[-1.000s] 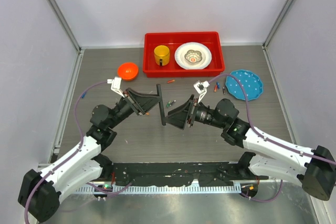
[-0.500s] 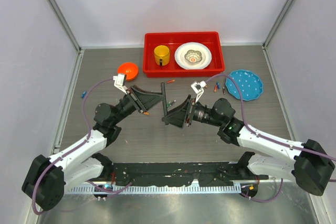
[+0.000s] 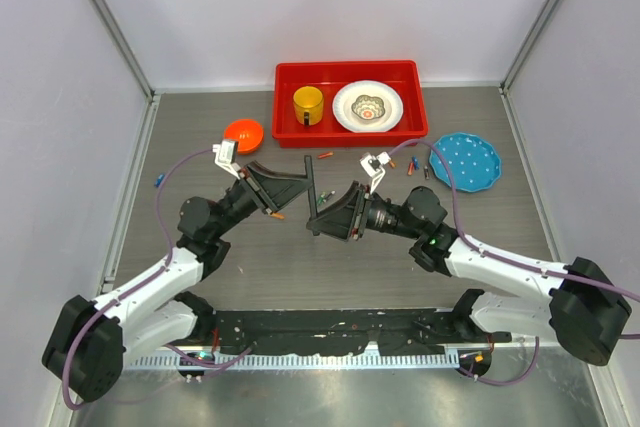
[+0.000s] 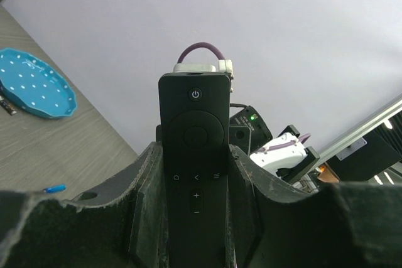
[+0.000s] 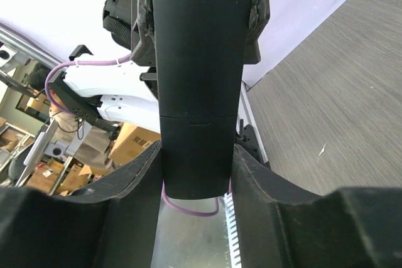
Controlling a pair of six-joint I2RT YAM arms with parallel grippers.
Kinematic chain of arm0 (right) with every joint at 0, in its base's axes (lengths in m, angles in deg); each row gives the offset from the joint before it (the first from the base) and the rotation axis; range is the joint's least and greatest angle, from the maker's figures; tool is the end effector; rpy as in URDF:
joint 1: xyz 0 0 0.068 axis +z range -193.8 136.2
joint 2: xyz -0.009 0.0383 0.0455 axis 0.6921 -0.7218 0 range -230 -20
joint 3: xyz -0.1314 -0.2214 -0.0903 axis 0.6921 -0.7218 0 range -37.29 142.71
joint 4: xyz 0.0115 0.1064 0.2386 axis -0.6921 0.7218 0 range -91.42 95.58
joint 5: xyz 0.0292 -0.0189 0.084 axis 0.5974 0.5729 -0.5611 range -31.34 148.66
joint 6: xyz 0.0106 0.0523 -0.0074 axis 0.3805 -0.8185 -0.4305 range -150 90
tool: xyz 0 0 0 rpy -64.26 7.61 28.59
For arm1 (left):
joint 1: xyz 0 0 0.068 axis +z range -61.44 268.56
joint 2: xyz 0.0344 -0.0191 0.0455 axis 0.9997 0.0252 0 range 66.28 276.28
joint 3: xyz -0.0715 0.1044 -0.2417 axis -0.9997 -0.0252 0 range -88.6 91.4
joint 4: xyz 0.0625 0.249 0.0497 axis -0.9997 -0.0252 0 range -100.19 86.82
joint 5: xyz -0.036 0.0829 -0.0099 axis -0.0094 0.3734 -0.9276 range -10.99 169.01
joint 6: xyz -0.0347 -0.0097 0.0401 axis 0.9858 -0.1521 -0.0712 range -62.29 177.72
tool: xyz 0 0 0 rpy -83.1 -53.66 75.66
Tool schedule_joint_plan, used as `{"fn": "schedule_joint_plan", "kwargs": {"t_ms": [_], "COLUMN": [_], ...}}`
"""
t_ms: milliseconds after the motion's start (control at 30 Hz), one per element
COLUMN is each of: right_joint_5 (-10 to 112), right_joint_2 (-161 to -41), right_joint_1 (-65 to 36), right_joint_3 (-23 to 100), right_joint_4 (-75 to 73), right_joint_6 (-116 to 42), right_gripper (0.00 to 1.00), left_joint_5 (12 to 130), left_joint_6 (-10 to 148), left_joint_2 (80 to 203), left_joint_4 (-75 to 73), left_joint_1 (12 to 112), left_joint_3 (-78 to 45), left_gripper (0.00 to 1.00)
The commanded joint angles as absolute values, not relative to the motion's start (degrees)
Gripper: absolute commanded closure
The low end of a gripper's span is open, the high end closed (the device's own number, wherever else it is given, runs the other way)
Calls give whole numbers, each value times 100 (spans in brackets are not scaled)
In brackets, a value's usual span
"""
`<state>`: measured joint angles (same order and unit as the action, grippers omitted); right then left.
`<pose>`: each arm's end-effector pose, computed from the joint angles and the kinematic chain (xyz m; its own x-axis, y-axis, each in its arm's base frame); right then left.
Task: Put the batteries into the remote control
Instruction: Adjust the remote control.
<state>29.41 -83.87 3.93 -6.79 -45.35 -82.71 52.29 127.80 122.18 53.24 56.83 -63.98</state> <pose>0.1517 0.1927 0.2851 -0.6960 0.2663 -0.6668 -0.6849 0.0323 0.7279 0.1687 -0.1232 0.3011 -0.6440 -0.5892 -0.4879 0.6177 -0.0243 -0.7861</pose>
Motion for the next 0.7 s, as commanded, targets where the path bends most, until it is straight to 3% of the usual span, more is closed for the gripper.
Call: {"fn": "schedule_joint_plan", "kwargs": {"t_ms": [0,100,133,200,233,267,300,500,667], "right_joint_5": [2887,2808,2799,2860,2904,3026,3141,4818,6734], "right_joint_2": [-8381,-8223,-8144,-7873,-7784,-7679,-7469,-7369,-7651], "right_joint_1": [349,349,357,357,349,349,357,471,1225], "right_joint_3": [-662,-635,-627,-557,-495,-434,-364,646,1122], "right_joint_4": [-4713,-4415,-4301,-3643,-3379,-2785,-2440,880,1773], "right_joint_6": [-8221,-8010,-7940,-7537,-7396,-7038,-6851,-5278,-4539], "right_gripper": [58,64,66,67,68,68,68,74,76], "left_joint_5": [5132,5167,5193,5237,5368,5448,5562,6555,6371], "left_joint_6": [12777,12592,12548,12399,12338,12137,11969,10950,10684], "left_joint_2": [12077,11937,11893,11701,11612,11516,11262,10696,11408], "left_joint_4": [5641,5351,5185,4948,4520,4237,3904,1313,324], "left_joint_1": [5665,5674,5683,5683,5700,5709,5727,5744,5657], "left_joint_3": [-6382,-6382,-6382,-6364,-6355,-6294,-6259,-5707,-5108], "left_gripper": [100,90,69,45,27,19,1,0,0]}}
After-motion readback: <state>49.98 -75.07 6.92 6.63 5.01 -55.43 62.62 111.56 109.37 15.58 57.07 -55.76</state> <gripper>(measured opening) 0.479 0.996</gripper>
